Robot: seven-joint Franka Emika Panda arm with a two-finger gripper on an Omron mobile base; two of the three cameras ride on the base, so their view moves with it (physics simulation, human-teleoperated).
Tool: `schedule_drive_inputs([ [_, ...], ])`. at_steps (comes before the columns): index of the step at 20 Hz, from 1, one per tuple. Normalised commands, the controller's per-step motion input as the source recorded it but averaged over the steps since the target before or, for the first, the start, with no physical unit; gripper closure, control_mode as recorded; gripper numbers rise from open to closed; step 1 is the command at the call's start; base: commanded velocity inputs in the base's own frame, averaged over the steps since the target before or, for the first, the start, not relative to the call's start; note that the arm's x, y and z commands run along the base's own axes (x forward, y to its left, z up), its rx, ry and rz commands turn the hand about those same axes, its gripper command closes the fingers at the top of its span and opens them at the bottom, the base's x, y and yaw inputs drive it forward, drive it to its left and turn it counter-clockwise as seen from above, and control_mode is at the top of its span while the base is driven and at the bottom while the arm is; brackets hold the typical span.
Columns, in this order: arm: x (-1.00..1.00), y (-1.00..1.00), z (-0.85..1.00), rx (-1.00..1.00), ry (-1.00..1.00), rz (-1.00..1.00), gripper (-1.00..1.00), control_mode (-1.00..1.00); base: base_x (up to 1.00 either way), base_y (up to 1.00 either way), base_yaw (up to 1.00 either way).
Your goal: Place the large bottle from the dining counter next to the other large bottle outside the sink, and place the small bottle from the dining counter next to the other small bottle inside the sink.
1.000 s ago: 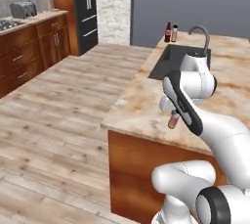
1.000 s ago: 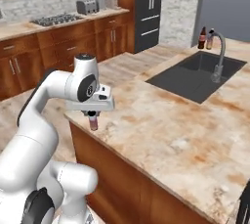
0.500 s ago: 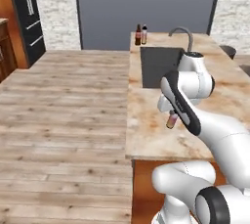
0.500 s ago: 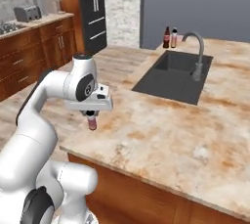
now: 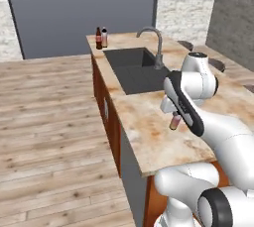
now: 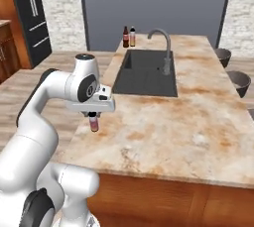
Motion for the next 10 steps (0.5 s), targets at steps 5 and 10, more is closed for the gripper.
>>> schedule_drive_inputs([
  [5,0.0,0.0,0.0,0.0,0.0,0.0,1.0,1.0,0.8,1.0,-0.42],
  [10,0.0,0.0,0.0,0.0,0.0,0.0,1.0,1.0,0.16,1.0,-0.36],
])
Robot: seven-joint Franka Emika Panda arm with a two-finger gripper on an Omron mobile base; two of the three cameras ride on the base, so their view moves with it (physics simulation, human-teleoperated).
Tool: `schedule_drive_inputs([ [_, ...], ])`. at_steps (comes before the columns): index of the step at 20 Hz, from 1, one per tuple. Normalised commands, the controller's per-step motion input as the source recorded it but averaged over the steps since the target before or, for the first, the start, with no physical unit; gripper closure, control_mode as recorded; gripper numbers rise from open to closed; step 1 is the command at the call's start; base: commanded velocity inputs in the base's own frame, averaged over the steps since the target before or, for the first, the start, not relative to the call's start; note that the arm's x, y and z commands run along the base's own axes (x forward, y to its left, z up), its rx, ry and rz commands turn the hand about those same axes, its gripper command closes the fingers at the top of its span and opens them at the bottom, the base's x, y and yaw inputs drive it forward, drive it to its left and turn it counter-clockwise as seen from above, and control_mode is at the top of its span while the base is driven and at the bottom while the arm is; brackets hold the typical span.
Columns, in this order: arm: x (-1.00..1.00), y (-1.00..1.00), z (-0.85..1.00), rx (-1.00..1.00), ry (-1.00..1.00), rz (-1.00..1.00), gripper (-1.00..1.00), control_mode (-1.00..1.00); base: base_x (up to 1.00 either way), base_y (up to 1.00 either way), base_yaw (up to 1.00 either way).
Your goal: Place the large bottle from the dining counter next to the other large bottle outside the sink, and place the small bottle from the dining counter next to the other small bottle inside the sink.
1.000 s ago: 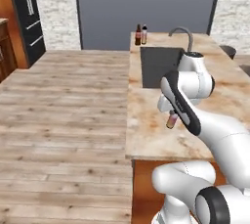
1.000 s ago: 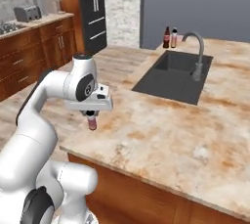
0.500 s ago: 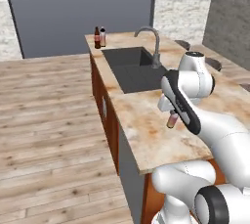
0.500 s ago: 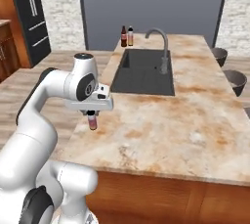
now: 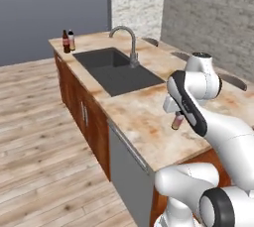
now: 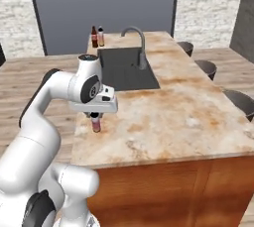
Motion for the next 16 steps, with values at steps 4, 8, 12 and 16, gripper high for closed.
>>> schedule_drive_inputs([
  [4,0.0,0.0,0.0,0.0,0.0,0.0,1.0,1.0,0.06,1.0,-0.34],
  [8,0.0,0.0,0.0,0.0,0.0,0.0,1.0,1.0,-0.54,1.0,-0.1],
  [12,0.0,0.0,0.0,0.0,0.0,0.0,1.0,1.0,-0.13,1.0,-0.2],
  [16,0.0,0.0,0.0,0.0,0.0,0.0,1.0,1.0,0.66,1.0,-0.5],
])
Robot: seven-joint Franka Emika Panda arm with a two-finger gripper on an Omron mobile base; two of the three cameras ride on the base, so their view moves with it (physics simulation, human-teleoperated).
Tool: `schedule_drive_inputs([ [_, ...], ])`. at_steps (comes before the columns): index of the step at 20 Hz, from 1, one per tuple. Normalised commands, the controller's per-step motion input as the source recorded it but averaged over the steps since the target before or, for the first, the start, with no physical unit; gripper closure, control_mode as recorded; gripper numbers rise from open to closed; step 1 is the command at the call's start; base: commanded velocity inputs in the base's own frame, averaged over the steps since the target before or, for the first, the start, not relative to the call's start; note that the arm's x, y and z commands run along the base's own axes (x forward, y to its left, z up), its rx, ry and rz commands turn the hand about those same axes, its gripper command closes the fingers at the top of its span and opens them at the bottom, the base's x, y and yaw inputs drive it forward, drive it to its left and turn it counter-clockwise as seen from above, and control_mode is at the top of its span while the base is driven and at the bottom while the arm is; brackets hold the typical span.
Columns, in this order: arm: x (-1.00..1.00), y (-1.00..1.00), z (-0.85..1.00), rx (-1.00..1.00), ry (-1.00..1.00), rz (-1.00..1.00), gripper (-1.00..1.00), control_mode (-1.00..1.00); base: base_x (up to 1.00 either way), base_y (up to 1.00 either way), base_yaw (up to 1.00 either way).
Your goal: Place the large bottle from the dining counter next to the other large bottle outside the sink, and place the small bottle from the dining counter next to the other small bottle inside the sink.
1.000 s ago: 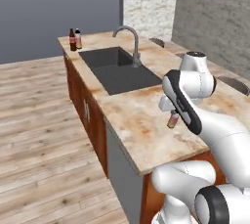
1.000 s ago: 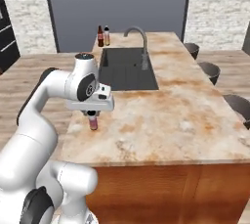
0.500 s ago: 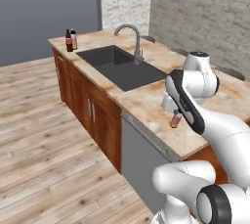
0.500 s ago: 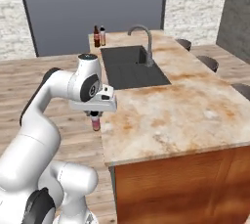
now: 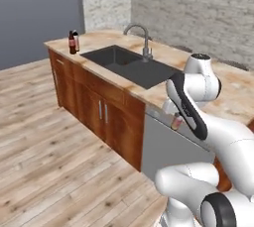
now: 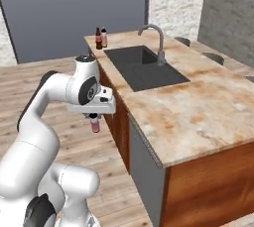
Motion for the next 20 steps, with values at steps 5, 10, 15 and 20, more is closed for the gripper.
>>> schedule_drive_inputs([
  [5,0.0,0.0,0.0,0.0,0.0,0.0,1.0,1.0,0.94,1.0,-0.61],
  [10,0.0,0.0,0.0,0.0,0.0,0.0,1.0,1.0,0.98,1.0,-0.59],
  [15,0.0,0.0,0.0,0.0,0.0,0.0,1.0,1.0,0.97,1.0,-0.56],
  [20,0.0,0.0,0.0,0.0,0.0,0.0,1.0,1.0,0.87,1.0,-0.54],
])
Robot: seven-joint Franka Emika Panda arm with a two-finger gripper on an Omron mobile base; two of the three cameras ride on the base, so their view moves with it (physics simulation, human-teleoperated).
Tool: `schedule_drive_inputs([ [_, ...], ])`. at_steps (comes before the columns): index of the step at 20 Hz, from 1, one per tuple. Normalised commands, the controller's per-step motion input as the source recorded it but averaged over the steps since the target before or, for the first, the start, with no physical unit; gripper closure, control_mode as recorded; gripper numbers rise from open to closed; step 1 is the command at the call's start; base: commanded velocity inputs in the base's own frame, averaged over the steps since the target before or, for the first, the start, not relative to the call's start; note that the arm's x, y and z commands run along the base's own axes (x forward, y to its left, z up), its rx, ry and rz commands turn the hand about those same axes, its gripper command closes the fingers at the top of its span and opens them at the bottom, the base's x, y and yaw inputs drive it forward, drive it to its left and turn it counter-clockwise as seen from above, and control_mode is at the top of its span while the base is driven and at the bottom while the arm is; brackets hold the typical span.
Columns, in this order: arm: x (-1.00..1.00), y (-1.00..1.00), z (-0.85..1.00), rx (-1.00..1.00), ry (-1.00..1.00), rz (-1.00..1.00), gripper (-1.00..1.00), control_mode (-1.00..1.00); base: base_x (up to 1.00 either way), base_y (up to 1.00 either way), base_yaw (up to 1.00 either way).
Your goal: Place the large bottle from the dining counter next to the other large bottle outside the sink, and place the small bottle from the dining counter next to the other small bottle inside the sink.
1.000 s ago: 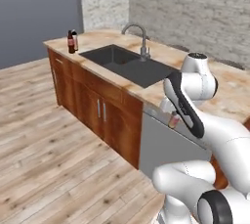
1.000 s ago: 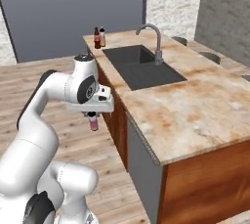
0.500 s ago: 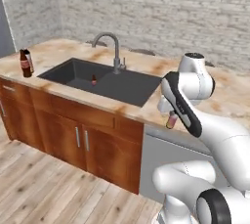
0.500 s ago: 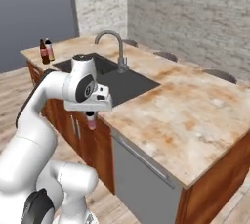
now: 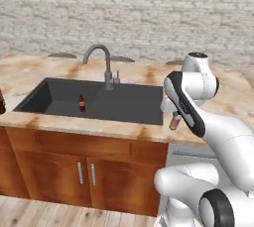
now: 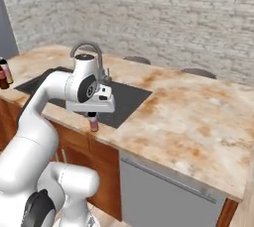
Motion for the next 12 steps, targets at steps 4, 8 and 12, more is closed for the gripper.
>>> schedule_drive_inputs([
  [4,0.0,0.0,0.0,0.0,0.0,0.0,1.0,1.0,0.79,1.0,-0.5],
  [8,0.0,0.0,0.0,0.0,0.0,0.0,1.0,1.0,0.52,1.0,-0.35],
  [12,0.0,0.0,0.0,0.0,0.0,0.0,1.0,1.0,0.36,1.0,-0.21],
])
